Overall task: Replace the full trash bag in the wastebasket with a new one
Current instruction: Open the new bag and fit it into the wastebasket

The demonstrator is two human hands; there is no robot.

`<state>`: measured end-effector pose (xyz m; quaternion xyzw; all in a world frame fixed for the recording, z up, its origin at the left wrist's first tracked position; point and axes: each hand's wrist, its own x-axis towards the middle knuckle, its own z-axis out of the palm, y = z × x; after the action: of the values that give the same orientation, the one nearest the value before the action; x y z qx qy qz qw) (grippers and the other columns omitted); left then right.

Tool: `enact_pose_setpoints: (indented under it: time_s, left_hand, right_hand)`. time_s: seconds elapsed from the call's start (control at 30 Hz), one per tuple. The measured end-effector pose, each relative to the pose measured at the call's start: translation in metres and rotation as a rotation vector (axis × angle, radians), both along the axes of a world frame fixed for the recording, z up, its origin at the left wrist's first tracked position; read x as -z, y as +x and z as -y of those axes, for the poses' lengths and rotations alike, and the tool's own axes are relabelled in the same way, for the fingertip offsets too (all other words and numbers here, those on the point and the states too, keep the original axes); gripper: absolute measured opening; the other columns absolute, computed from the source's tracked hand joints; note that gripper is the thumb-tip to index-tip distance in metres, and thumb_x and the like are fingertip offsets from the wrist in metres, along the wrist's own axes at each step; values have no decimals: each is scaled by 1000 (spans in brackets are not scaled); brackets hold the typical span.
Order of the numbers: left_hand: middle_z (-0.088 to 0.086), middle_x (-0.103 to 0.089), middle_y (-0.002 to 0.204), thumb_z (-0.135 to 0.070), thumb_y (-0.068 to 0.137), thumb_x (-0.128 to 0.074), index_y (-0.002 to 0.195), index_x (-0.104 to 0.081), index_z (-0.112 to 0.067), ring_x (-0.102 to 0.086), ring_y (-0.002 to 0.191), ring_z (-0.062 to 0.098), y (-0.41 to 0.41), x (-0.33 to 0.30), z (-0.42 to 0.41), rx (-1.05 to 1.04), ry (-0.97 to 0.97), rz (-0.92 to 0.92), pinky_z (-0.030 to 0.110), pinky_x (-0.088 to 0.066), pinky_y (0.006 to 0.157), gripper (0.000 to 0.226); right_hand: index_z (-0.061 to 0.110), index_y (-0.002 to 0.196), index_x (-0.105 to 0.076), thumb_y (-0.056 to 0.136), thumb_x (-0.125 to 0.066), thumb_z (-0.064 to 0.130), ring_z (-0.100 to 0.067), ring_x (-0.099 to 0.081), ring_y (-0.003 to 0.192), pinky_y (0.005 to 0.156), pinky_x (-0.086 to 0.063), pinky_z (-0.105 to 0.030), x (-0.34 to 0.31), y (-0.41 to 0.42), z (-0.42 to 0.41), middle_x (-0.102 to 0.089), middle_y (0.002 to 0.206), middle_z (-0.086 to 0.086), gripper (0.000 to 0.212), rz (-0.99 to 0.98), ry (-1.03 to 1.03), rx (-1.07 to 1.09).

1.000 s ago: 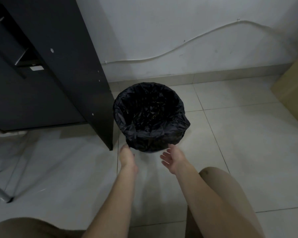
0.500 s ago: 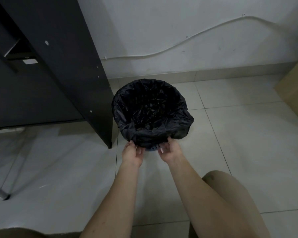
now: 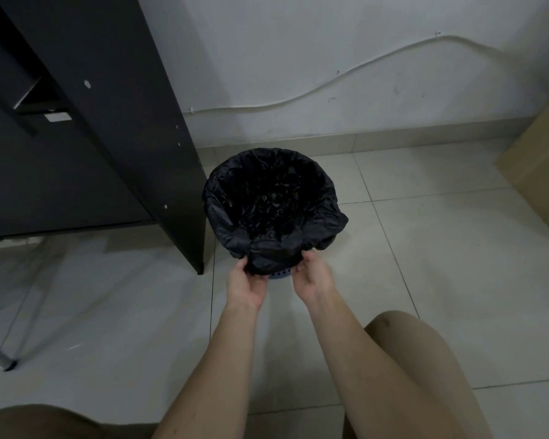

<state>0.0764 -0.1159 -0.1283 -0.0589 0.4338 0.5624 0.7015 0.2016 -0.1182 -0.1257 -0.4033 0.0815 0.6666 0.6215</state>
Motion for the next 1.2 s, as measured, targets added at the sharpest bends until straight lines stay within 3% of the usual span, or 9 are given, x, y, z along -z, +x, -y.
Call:
enact_pose_setpoints:
  time_s: [0.07,0.17,0.33,0.47,0.67,0.9,1.0,1.13,1.2]
  left_hand:
    - [11,-60,132,-18,105,-47,131,-56,-5,-60,110,24,0,0,0,22,-62,-36,36,-47,93,31]
    - [1,-55,127,-26,107,-43,114,-57,-22,-56,96,14,-2,2,-3,88,-135,-86,33,-38,89,16]
    - [4,-59,114,-19,109,-33,115,-53,-20,-54,85,16,0,-4,-24,105,-182,-31,27,-39,72,21]
    - [1,-59,110,-20,107,-39,106,-56,-13,-56,88,15,3,-10,-25,49,-191,-88,26,-39,87,18]
    - [-4,-58,108,-33,105,-33,125,-56,-23,-51,82,15,13,-26,-12,-136,-143,-228,22,-39,70,33]
    - [13,-60,113,-6,103,-38,125,-55,-13,-54,79,21,6,-34,-23,-66,-208,-320,28,-46,70,29]
    - [9,-62,120,-19,104,-41,119,-57,-15,-59,88,20,5,-38,-22,-88,-180,-288,30,-48,80,22]
    - [2,-66,105,-47,99,-50,117,-61,-17,-63,91,18,6,-44,-22,-100,-91,-287,25,-49,61,37]
    - [7,-68,99,-41,94,-66,108,-62,-11,-67,86,21,5,-45,-25,-70,-110,-349,25,-54,52,33]
  right_hand:
    - [13,129,-57,105,-40,4,-21,-61,103,100,-45,-34,-2,-2,0,-64,121,-9,30,21,-19,-3]
    - [23,112,-60,106,-44,15,-14,-60,93,89,-44,-33,-2,3,-3,-66,109,0,20,13,-128,-39]
    - [4,128,-54,106,-42,11,-21,-60,98,96,-44,-31,-9,6,-19,-59,134,-12,26,-150,-151,-8]
    - [2,133,-55,104,-49,12,-20,-62,101,100,-47,-30,-22,3,-20,-61,132,-10,31,-36,-239,-45]
    - [13,117,-66,89,-58,41,-18,-61,91,70,-46,-35,-48,4,-7,-68,105,1,41,110,-295,-28]
    - [14,125,-59,89,-63,49,-19,-65,93,105,-43,-38,-55,7,-13,-68,118,-5,50,132,-256,-118]
    - [14,125,-61,88,-70,42,-17,-64,86,96,-45,-37,-54,5,-14,-67,120,-4,47,181,-257,-142]
    - [11,121,-65,89,-74,23,-17,-66,82,82,-54,-33,-52,1,-18,-70,113,-5,35,202,-265,-174]
    - [10,117,-64,90,-73,17,-17,-66,79,71,-54,-31,-52,1,-18,-69,97,-5,30,190,-272,-186]
